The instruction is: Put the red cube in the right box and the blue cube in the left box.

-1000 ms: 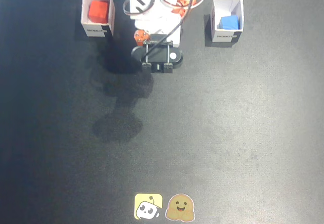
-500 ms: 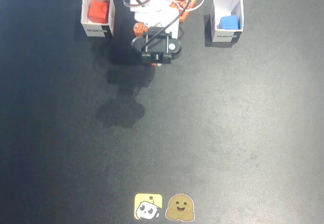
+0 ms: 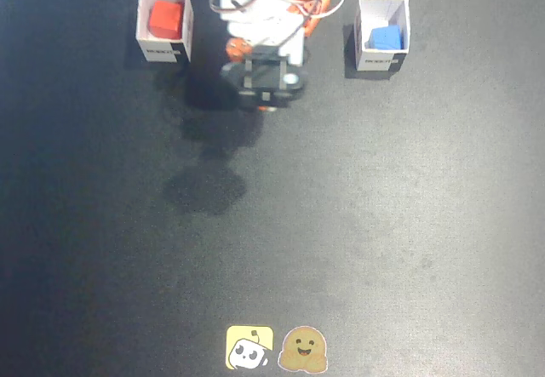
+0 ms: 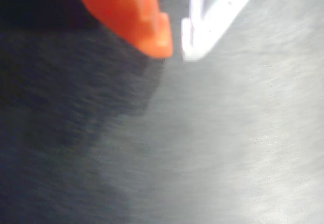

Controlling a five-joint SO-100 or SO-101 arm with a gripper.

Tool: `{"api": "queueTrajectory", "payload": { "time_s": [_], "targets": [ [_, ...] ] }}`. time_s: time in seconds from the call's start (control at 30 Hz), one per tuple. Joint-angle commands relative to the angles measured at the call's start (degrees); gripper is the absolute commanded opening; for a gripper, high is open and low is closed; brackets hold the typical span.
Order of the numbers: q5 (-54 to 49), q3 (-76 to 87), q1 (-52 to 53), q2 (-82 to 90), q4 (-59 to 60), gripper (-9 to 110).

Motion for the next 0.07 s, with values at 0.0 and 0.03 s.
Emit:
{"api": "queueTrajectory", "payload": {
  "time_s": [0.0, 0.03],
  "targets": [
    [0.09, -0.26, -1.32, 0.62, 0.18, 0],
    [-0.09, -0.26, -1.23, 0.62, 0.18, 0]
  ]
}}
